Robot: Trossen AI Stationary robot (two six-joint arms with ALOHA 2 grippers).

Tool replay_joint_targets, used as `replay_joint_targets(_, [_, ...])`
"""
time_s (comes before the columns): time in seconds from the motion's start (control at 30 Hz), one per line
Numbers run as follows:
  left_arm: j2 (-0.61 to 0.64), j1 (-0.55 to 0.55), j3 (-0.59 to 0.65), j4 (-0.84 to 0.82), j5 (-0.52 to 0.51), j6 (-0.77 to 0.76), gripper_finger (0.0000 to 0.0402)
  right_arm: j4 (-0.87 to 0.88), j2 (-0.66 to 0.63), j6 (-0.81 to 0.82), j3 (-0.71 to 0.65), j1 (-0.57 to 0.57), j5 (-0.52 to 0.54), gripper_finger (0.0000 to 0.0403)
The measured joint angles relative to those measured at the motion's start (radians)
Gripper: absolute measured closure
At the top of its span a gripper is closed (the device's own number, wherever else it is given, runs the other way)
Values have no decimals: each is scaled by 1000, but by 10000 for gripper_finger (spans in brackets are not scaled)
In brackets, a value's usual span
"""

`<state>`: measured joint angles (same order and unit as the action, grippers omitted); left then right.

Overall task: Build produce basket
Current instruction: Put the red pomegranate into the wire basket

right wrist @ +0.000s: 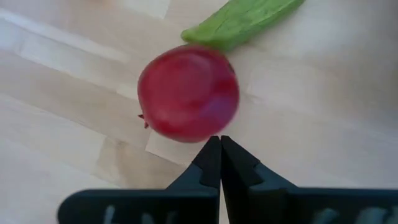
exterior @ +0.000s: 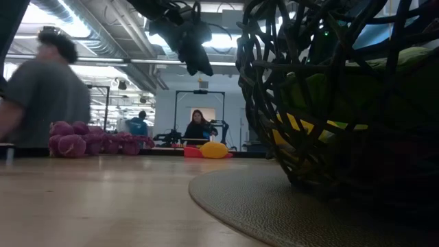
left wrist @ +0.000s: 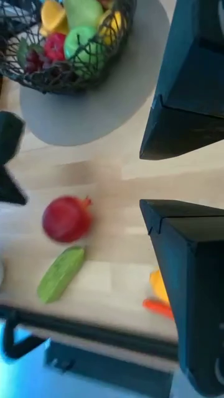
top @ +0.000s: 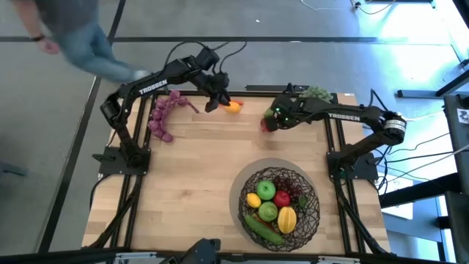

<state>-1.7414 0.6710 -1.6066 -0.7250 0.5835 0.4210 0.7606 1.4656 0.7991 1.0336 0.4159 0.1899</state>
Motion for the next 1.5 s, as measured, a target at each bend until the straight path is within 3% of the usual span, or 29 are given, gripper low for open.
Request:
replay_joint_targets(0.13, [-24, -31, 0, 2, -26, -27, 298, 14, -78, -104, 0, 3, -1, 403])
replay_joint_targets(0.4, [-59, -86, 0, 15, -78, -54, 298, 4, -234, -586, 0, 2, -286, 403])
replay_joint_targets(0.57, [-62, -111, 1, 32, -153, -86, 298, 6, -262, -721, 1, 1, -394, 403])
replay_joint_targets(0.77, [-62, -129, 1, 31, -265, -108, 298, 1, -262, -733, 1, 2, -346, 403])
replay_joint_targets(0.97, [-62, -144, 1, 30, -283, -106, 298, 1, -261, -759, 1, 2, -279, 390])
replay_joint_targets(1.17, [-62, -163, 1, 30, -348, -98, 298, -2, -261, -794, 1, 2, -210, 318])
replay_joint_targets(1.37, [-62, -181, 1, 30, -391, -97, 298, -47, -261, -897, 1, -2, -210, 242])
replay_joint_targets(1.5, [-62, -183, 1, 30, -397, -97, 298, -106, -261, -939, 1, -10, -218, 215])
